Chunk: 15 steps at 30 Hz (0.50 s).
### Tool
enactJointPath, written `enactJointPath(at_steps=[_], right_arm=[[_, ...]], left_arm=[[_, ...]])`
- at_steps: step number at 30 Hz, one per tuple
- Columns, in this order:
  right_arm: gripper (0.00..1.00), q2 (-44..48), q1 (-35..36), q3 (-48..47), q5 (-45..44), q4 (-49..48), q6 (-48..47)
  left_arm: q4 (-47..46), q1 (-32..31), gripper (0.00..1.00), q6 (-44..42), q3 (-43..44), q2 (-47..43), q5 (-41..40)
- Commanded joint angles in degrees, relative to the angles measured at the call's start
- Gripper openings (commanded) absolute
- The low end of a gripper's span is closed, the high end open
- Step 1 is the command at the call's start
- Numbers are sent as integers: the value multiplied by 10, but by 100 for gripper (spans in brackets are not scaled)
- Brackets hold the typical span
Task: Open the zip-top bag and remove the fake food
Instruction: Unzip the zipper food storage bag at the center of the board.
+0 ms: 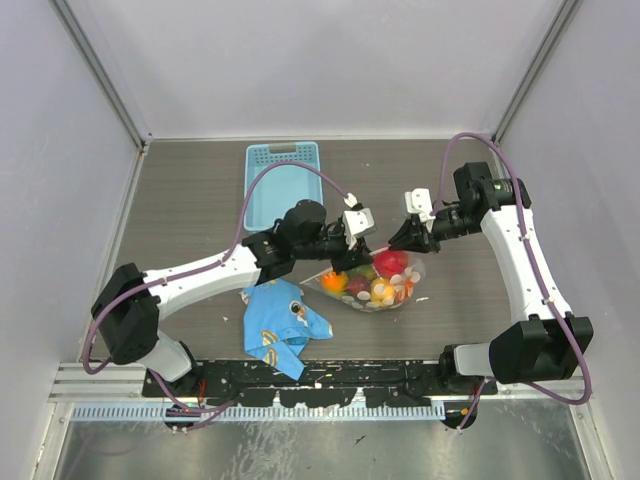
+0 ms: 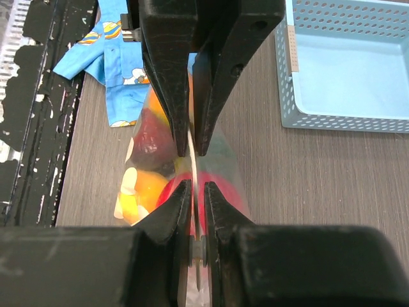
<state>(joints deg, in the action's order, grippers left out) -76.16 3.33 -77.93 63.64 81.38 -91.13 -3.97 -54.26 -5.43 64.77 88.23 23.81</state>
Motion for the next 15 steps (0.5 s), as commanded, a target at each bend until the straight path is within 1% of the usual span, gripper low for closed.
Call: enactJointPath(at_steps=[1,2,3,4,5,6,7,9,12,13,15], right_arm=[[1,8,3,1,33,-5,12],[5,8,4,0,35,-8,25],[14,7,4,-3,38,-15,48],[26,8,3,-7,41,-23,74],[44,10,2,-10,44,-34,96],[57,14,0,-12,49,-39,111],[67,21,-8,-11,58,-42,118],[83,33,-28,-8,75,-43,122],[97,37,-59,-17,93,-16,105],[100,37,-74,-16,100,-1,83],[100,41,-107,-4,121,13,55]], left_arm=[[-24,0,3,7,20,-2,15],[-34,0,0,11,14,-4,19],[-46,1,0,15,7,-8,23],[-62,1,0,20,-6,-13,24],[-82,1,0,25,-20,-17,23],[-107,1,0,33,-38,-25,20],[-124,3,0,40,-51,-29,18],[-149,6,0,51,-73,-35,19],[-165,6,0,57,-91,-41,18],[-169,6,0,58,-95,-42,17],[-180,8,0,61,-104,-45,17]])
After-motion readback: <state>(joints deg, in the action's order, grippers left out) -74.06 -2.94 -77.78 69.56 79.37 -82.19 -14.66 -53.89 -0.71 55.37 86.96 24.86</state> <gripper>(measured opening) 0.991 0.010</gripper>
